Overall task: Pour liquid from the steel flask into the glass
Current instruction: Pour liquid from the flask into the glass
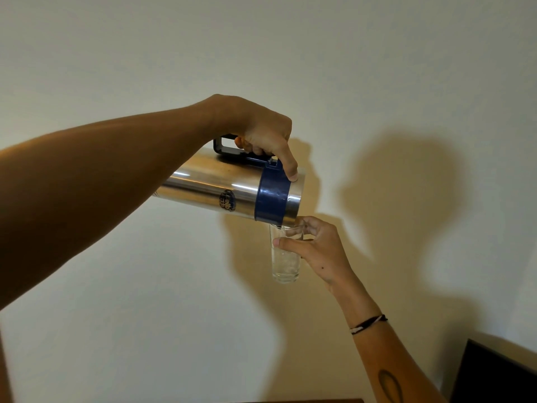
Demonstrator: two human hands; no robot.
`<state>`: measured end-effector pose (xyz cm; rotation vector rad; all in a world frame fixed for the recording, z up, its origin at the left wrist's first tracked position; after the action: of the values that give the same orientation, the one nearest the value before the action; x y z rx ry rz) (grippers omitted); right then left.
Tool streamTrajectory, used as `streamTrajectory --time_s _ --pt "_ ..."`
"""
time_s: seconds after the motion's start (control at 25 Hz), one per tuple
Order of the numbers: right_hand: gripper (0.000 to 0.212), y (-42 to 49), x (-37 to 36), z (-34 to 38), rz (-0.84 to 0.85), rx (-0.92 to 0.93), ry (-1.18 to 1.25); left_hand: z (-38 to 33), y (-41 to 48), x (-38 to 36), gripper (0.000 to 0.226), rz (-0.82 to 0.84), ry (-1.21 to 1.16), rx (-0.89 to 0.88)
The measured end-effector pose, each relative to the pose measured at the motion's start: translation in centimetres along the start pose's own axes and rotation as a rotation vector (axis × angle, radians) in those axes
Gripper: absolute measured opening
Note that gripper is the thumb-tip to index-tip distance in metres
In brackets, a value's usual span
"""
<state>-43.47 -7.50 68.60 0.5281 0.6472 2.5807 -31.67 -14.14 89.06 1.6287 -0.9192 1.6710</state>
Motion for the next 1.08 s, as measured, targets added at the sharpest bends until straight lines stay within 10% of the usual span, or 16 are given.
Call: streamTrajectory --time_s 1.08 --pt "0.064 0.7 0.2 -0.6 -0.031 -0.03 0.026 5.7 -1.9 -1.1 0.06 -0.182 -0.247 -0.021"
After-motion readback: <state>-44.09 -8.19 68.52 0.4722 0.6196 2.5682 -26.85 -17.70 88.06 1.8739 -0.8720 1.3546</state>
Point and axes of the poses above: each hand's wrist, its own y-axis towards the middle knuckle, its own x-axis out of the back of the hand, z = x × y, the point moved 9 cm from there along y, towards the middle knuckle, and after that the axes turned 5 degrees about z, right-handed, at the moved point
